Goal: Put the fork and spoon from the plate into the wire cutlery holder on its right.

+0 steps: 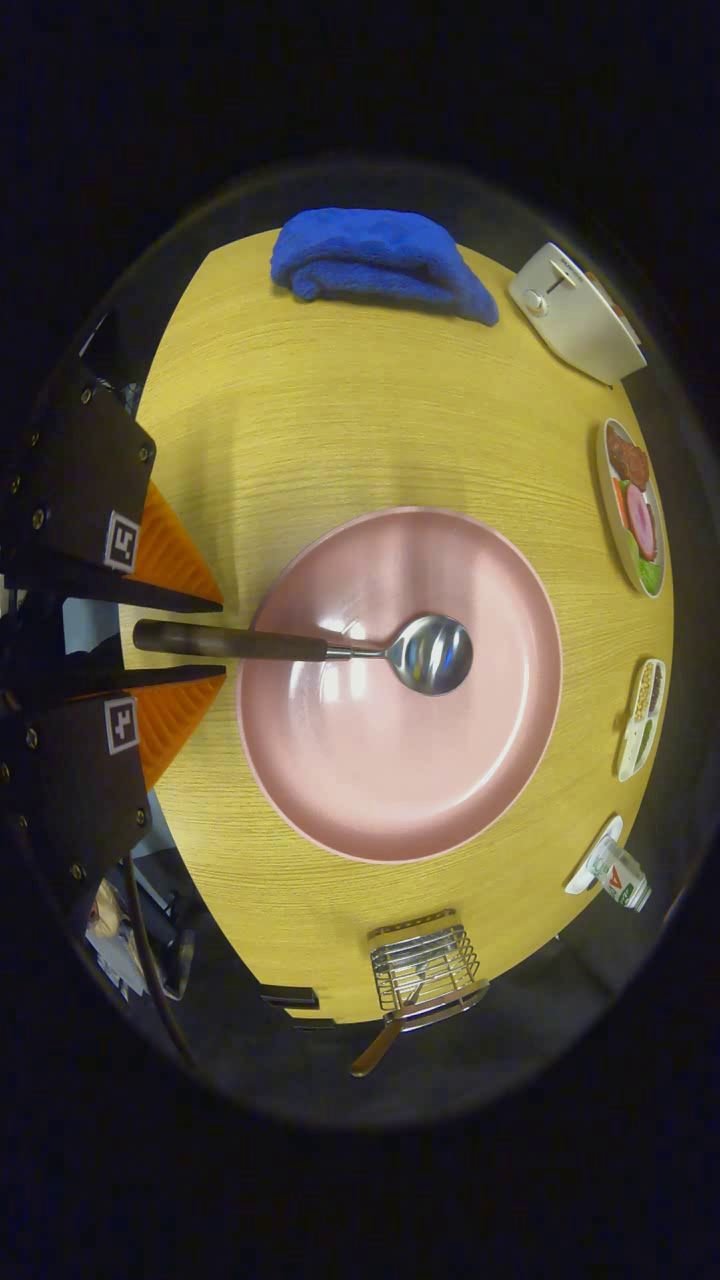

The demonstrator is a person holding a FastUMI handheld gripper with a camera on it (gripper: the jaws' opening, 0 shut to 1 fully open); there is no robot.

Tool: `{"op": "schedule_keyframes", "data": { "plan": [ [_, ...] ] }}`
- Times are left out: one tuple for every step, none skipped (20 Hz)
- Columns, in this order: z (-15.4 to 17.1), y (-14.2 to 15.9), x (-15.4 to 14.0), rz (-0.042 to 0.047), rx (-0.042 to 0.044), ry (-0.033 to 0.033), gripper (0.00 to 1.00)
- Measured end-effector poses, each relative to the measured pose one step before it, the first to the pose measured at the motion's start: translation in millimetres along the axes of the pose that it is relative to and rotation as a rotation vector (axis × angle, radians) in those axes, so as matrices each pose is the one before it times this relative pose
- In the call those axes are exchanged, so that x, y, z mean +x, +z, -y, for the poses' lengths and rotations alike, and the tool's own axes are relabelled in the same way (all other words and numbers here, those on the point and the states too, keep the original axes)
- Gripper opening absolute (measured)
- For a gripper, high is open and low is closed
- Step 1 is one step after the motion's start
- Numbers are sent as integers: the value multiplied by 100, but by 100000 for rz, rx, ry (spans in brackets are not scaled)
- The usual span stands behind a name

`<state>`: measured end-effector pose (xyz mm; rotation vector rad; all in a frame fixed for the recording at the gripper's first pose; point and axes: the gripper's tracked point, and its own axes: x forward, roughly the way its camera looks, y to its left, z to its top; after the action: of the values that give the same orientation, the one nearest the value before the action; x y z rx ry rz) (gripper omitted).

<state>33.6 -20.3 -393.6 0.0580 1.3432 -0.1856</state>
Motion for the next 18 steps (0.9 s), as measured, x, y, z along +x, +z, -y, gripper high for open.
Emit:
{"op": "schedule_keyframes", "data": {
  "plan": [
    [-67, 262, 129, 515, 42, 845, 31],
    [-38, 98, -43, 1275, -330, -25, 22],
    [27, -124, -319, -1626, -91, 1240, 13],
    [-34, -231, 94, -544, 735, 861, 13],
    [-345, 247, -29, 2024, 1174, 2775, 14],
    [-928, 495, -227, 1424, -58, 4786, 6],
    [-584, 258, 111, 1005, -1412, 3095, 6],
    [104, -74, -363, -392, -2014, -438, 1],
    [429, -183, -333, -655, -2307, -1978, 1],
    [179, 202, -412, 220, -2447, -1471, 1],
    [-13, 73, -268, 709, -901, -394, 1],
    [-103, 190, -447, 694, -84, -233, 1],
    [97, 24, -242, 179, -84, -458, 1],
    [36, 191, -468, 523, -583, -859, 1],
    [186, 87, -488, 436, -910, -1147, 1],
    [290, 155, -541, 301, -1060, -1600, 1],
    [331, 1, -443, 177, -1212, -1724, 1],
    [510, 282, -652, 254, -1587, -2413, 1]
  ]
}}
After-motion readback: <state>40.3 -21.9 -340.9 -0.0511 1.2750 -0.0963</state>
